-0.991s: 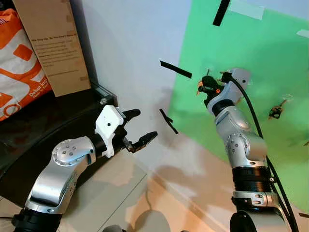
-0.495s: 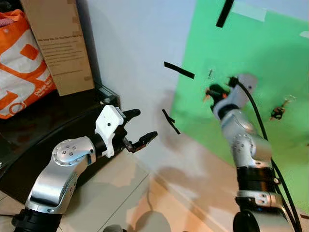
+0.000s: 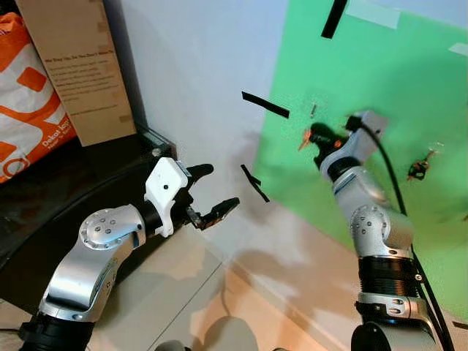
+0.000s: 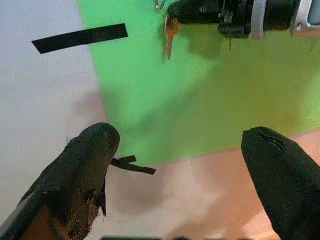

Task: Hang keys on a hook

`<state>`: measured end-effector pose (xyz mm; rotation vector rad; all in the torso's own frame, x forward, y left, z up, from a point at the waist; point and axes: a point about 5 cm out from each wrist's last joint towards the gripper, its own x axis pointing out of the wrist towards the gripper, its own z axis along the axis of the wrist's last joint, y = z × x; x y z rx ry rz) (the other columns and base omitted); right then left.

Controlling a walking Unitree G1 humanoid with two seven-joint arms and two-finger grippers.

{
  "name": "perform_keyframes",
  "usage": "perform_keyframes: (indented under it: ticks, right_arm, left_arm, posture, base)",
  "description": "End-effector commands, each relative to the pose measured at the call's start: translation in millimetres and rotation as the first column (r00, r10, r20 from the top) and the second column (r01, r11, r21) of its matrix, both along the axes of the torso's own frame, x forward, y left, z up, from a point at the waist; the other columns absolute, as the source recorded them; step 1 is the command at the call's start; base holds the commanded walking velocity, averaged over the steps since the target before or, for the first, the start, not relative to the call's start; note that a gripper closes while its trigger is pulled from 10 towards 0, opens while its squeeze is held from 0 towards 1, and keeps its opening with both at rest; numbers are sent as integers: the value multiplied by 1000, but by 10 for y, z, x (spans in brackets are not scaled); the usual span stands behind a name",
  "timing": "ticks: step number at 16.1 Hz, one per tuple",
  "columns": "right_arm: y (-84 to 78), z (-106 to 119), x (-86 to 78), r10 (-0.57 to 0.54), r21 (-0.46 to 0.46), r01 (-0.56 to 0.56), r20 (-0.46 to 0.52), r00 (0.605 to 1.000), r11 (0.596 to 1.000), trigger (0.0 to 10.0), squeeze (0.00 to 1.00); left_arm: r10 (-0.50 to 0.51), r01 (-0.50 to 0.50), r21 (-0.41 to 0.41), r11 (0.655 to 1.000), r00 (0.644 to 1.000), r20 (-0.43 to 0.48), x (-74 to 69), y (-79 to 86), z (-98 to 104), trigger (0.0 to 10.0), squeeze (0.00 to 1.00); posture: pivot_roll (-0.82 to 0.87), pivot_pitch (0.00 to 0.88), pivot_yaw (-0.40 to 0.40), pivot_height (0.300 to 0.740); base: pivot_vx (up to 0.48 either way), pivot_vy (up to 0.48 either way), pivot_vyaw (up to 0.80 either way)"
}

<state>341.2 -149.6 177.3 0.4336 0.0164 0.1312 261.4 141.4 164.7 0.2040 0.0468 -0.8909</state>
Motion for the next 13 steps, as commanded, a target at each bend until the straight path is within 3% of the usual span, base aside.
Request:
perform_keyframes:
  ticks: [1,4,9,13]
  right_arm:
    - [-31,122,8,-3,5,3,56,998,1000,10000,0]
    - [21,151,15,21,-26,-20,70,997,999,10000,0]
    - [-45,184,73,-73,1,73,75,995,997,10000,0]
    - [25,140,104,-49,-18,50,39,998,999,10000,0]
  left_arm:
    - [-17,17,2,1000,1000,8,7,-25,34,10000,0]
    - [-18,18,2,1000,1000,8,9,-27,31,10000,0]
    - [-21,21,1,1000,1000,6,2,-25,28,10000,0]
    - [-25,25,2,1000,1000,4,7,-24,27,10000,0]
  posture:
    - [54,0,-40,740]
    - [55,0,-41,740]
    - [55,0,-39,740]
    - [54,0,-36,740]
  base:
    - [0,0,0]
    - [0,0,0]
    - [0,0,0]
    - [0,0,0]
